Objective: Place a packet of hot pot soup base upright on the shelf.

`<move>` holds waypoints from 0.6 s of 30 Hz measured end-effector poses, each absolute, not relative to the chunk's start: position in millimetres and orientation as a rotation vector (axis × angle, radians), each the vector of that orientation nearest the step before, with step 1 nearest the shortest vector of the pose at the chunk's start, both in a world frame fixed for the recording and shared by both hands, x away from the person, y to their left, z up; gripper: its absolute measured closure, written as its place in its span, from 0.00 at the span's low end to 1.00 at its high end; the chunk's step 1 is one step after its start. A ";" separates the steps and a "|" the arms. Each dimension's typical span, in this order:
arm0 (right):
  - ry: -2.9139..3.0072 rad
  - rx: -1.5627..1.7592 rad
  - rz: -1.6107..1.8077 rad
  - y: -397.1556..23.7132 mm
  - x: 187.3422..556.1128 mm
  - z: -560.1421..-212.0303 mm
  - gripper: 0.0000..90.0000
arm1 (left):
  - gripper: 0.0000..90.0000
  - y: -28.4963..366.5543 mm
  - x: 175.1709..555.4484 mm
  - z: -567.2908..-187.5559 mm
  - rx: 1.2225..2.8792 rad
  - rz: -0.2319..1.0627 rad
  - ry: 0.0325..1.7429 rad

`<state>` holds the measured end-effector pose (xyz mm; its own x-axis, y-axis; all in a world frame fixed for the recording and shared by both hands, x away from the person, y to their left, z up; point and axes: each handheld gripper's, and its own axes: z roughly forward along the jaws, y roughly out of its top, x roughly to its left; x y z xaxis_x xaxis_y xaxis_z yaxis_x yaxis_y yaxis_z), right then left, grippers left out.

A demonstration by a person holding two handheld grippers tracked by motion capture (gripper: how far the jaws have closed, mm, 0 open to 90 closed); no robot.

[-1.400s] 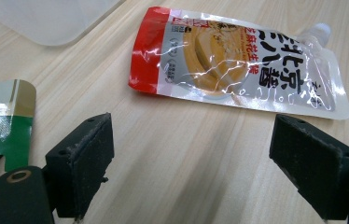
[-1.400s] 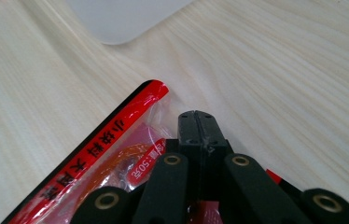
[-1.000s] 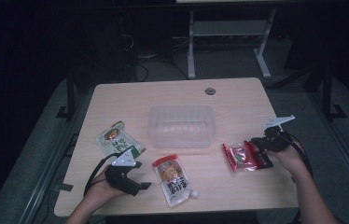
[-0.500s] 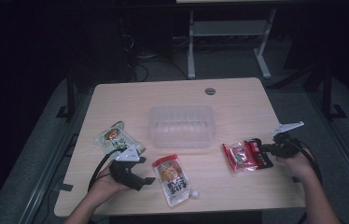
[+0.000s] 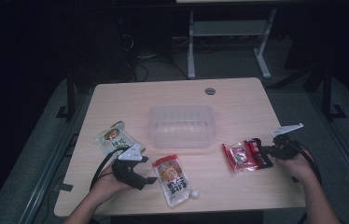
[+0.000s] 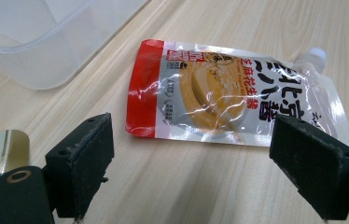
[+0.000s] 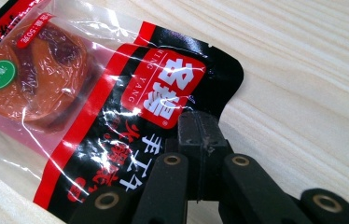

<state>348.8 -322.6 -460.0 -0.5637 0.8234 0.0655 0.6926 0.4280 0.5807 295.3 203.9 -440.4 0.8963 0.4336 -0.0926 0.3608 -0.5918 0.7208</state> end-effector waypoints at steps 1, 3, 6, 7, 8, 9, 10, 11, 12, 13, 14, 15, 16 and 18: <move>2.455 1.325 0.834 -322.2 348.9 -459.9 1.00 | 0.15 203.9 295.2 -440.5 2.263 0.118 0.566; 2.460 1.317 0.840 -321.6 349.3 -459.9 1.00 | 0.15 203.6 294.8 -440.8 2.262 0.114 0.568; 2.469 1.307 0.848 -319.5 350.1 -460.3 1.00 | 0.15 203.4 294.6 -441.0 2.265 0.114 0.565; 2.471 1.299 0.852 -318.8 350.5 -460.5 1.00 | 0.15 203.4 294.4 -441.1 2.264 0.111 0.568; 2.476 1.299 0.854 -317.4 350.5 -460.4 1.00 | 0.15 203.5 294.3 -441.2 2.264 0.111 0.567; 2.477 1.294 0.858 -316.7 350.7 -460.6 1.00 | 0.15 203.6 294.3 -441.2 2.265 0.110 0.566; 2.483 1.288 0.858 -315.6 350.8 -460.5 1.00 | 0.15 203.6 294.3 -441.3 2.266 0.110 0.567; 2.487 1.281 0.863 -314.6 351.0 -460.6 1.00 | 0.15 203.7 294.4 -441.3 2.267 0.109 0.567; 2.490 1.280 0.862 -313.2 351.0 -460.5 1.00 | 0.15 203.7 294.3 -441.4 2.267 0.108 0.568; 2.496 1.272 0.864 -312.0 351.0 -460.5 1.00 | 0.15 203.8 294.3 -441.4 2.267 0.109 0.568; 2.500 1.269 0.868 -310.5 351.0 -460.5 1.00 | 0.15 203.7 294.2 -441.5 2.267 0.107 0.568; 2.506 1.262 0.867 -309.3 351.1 -460.4 1.00 | 0.15 203.8 294.3 -441.5 2.268 0.107 0.566; 2.510 1.255 0.868 -308.0 351.2 -460.4 1.00 | 0.15 203.7 294.3 -441.7 2.269 0.107 0.566; 2.521 1.243 0.881 -305.4 351.4 -460.7 1.00 | 0.15 203.5 294.1 -442.0 2.270 0.105 0.568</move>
<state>351.4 -305.4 -460.7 -0.6281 0.7737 0.0828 0.6568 0.4702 0.5894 294.1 203.5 -442.0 0.8968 0.4310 -0.0998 0.3664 -0.5972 0.7135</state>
